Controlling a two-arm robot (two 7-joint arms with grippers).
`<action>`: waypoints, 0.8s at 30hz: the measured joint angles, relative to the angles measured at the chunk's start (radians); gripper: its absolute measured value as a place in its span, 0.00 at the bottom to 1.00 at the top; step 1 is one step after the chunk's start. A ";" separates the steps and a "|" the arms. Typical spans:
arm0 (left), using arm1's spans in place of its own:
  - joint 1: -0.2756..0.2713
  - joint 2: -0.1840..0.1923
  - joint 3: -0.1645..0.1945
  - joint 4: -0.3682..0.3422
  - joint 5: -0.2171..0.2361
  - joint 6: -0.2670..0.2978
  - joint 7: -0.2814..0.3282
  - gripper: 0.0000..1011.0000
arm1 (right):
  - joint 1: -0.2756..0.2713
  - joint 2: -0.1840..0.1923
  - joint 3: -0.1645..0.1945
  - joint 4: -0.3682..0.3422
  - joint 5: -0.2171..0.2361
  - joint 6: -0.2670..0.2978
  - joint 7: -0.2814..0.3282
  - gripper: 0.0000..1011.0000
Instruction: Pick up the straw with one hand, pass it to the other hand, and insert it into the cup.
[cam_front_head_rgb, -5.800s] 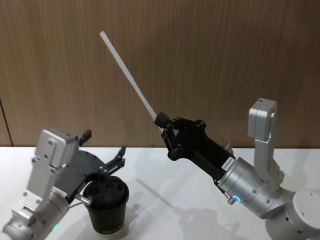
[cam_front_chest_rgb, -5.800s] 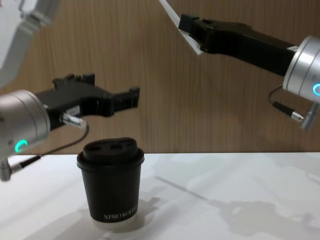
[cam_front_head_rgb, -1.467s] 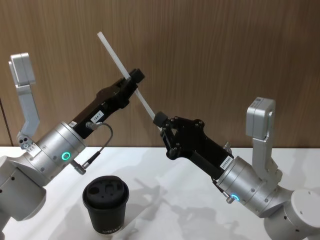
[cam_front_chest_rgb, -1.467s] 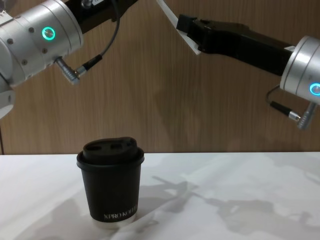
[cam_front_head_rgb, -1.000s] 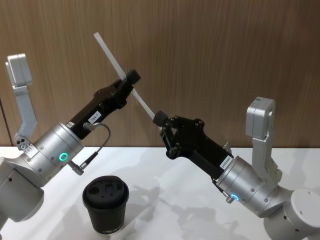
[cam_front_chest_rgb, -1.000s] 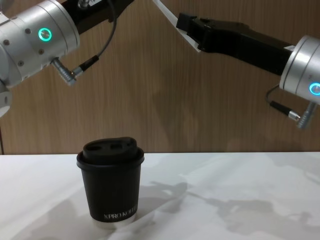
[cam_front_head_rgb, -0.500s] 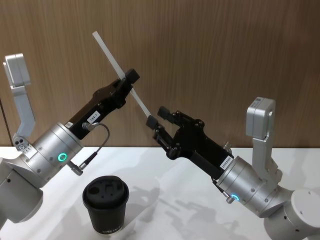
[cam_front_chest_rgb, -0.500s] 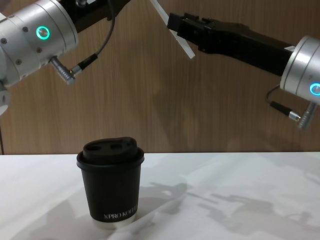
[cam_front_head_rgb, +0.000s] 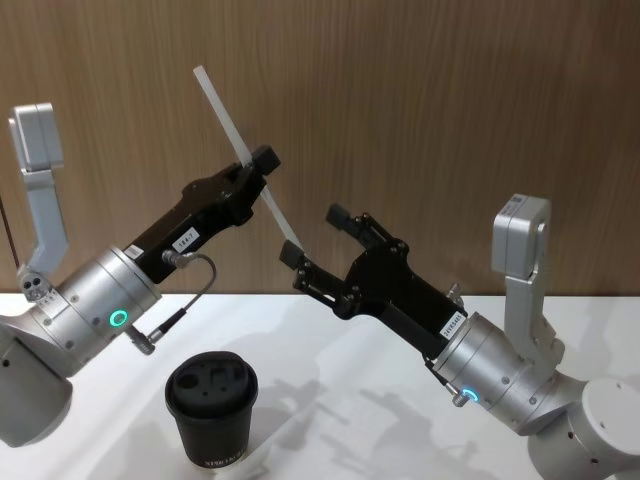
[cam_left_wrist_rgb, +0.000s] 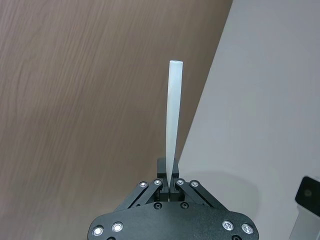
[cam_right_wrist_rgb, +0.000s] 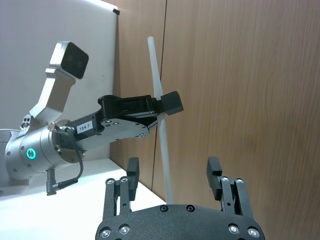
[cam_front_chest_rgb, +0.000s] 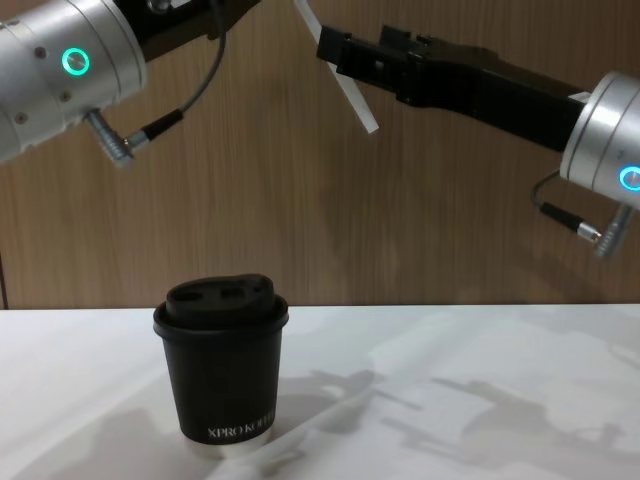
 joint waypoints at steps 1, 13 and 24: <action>0.000 0.005 0.001 -0.004 0.005 0.000 0.003 0.00 | 0.000 0.000 0.000 0.000 0.000 0.000 0.000 0.86; 0.013 0.093 0.019 -0.091 0.107 0.005 0.070 0.00 | 0.000 0.000 0.000 0.000 0.000 0.000 0.000 0.99; 0.040 0.179 0.021 -0.192 0.230 0.019 0.152 0.00 | 0.000 0.000 0.000 0.000 0.000 0.000 0.000 0.99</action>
